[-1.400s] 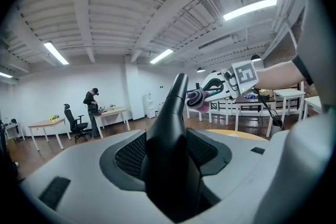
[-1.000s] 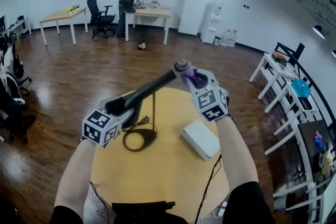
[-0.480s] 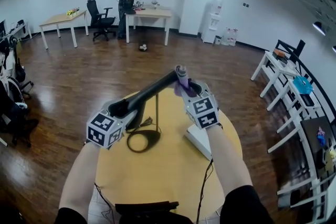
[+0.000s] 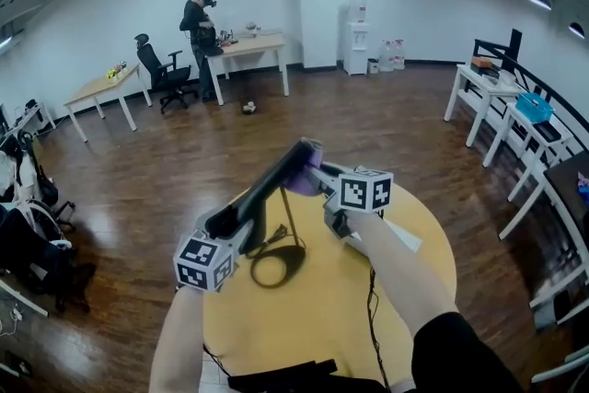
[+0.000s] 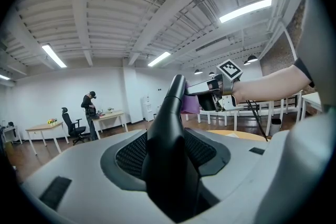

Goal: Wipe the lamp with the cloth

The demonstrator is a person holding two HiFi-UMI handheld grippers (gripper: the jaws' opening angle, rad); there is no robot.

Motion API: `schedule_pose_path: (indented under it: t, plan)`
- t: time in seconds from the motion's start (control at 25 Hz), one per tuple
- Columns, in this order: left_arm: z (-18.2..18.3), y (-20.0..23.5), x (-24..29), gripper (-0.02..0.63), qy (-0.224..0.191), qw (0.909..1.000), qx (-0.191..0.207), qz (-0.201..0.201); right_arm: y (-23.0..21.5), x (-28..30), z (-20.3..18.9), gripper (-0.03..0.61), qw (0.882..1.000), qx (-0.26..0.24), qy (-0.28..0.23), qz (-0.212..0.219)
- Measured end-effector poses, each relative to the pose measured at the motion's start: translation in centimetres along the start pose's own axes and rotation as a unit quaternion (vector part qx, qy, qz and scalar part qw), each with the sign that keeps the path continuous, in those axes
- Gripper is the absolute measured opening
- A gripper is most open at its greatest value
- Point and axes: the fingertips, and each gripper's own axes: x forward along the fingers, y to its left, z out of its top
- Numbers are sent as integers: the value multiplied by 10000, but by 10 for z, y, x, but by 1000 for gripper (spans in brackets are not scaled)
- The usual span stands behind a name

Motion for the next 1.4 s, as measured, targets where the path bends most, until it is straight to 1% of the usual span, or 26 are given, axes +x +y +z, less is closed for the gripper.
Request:
schedule_pose_path:
  t: [0.04, 0.16, 0.28, 0.36, 0.4, 0.52, 0.64, 0.72, 0.84, 0.96, 1.08, 1.16, 1.2, 1.24, 1.28, 1.36, 1.4]
  plan:
    - [0, -1, 1, 209, -2, 10000, 3, -5, 1, -1, 1, 89, 9997, 205, -68, 98]
    - [0, -5, 2, 207, -8, 10000, 35, -11, 2, -5, -2, 89, 9994, 305, -54, 127]
    - [1, -3, 0, 207, -32, 10000, 61, 6, 8, -5, -6, 88, 9973, 669, 19, 314]
    - [5, -1, 0, 207, -53, 9999, 84, 16, 16, -3, -9, 88, 9950, 847, 160, 498]
    - [9, 0, 2, 207, -67, 9999, 103, 18, 21, -2, -10, 87, 9944, 843, 274, 573]
    - [18, -1, 7, 207, -62, 9999, 82, -14, 32, -2, -15, 89, 9950, 593, 545, 586]
    - [15, -4, 4, 207, -31, 10000, 24, -13, 36, -6, -22, 89, 9954, 440, 644, 550]
    - [14, -3, 1, 210, -39, 10000, 31, 21, 41, -7, -26, 89, 9951, 348, 687, 613]
    - [13, -1, 1, 210, -44, 10000, 52, 35, 52, -9, -35, 89, 9937, 65, 819, 762]
    - [14, -2, 4, 210, -31, 9999, 90, 65, 59, -10, -48, 91, 9891, -448, 1095, 879]
    - [14, -5, 4, 210, -16, 9999, 89, 88, 70, -13, -63, 91, 9796, -1066, 1408, 954]
    - [13, -4, 3, 210, -24, 10000, 48, 63, 75, -17, -68, 91, 9745, -1310, 1524, 997]
    - [13, -3, 3, 209, -34, 10000, 37, 47, 71, -19, -69, 91, 9741, -1372, 1550, 906]
    - [12, -3, 2, 209, -43, 10000, 37, 35, 62, -22, -69, 89, 9755, -1382, 1567, 695]
    - [11, -4, 1, 209, -52, 10000, 44, 27, 46, -26, -69, 91, 9780, -1331, 1562, 383]
    - [10, -6, 2, 207, -73, 9999, 67, 29, 9, -37, -57, 89, 9848, -1049, 1361, -250]
    - [11, -7, 2, 207, -84, 9999, 83, 35, -3, -42, -44, 90, 9895, -833, 1103, -421]
